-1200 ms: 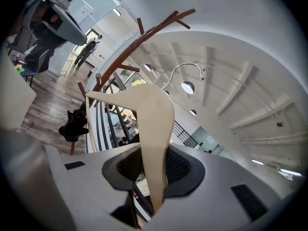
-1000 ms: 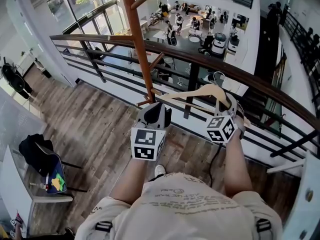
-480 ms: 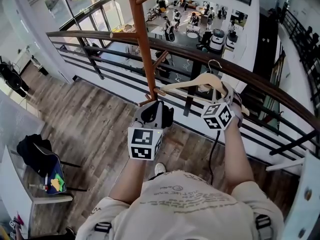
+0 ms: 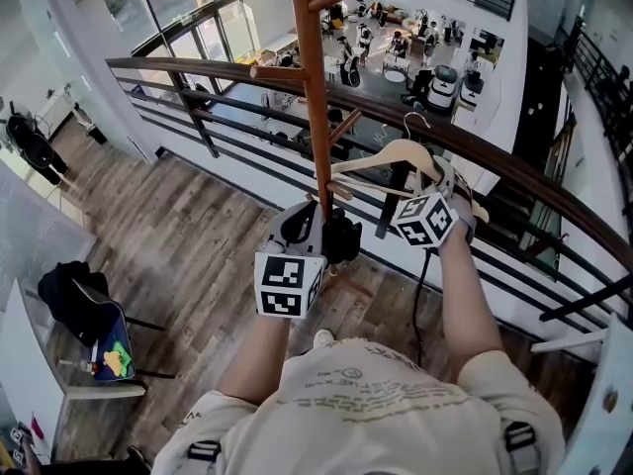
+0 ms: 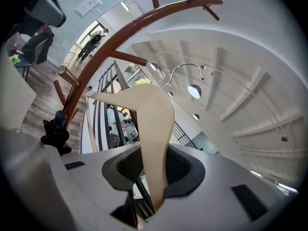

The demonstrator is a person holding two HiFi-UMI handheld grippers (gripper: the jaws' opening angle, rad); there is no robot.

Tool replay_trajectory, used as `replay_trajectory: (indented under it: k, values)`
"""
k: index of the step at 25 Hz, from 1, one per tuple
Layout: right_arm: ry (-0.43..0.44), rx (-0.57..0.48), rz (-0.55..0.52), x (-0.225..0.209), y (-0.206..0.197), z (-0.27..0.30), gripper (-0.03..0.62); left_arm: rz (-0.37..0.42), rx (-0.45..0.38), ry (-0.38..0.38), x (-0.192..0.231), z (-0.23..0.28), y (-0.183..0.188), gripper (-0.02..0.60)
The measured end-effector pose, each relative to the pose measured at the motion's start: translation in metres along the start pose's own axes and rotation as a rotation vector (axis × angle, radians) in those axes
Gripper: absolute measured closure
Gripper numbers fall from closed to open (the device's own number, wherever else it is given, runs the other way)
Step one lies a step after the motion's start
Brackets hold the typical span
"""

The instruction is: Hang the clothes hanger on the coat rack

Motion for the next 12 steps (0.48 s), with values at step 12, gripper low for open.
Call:
replay_trajectory:
  k: [12]
  values:
    - [0.039,0.005,-0.032,0.027,0.029,0.034,0.488,-0.009,0.006,0.025,0.039,0.007,-0.004,0.578]
Point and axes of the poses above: the fingertips, and each gripper's own axes: z forward along the fingers, x to its left, y out of its top, the point moved 8 cm from there along -z, backward along the fingers, and after that the axes turned 8 degrees about z, right-handed, at the moved point
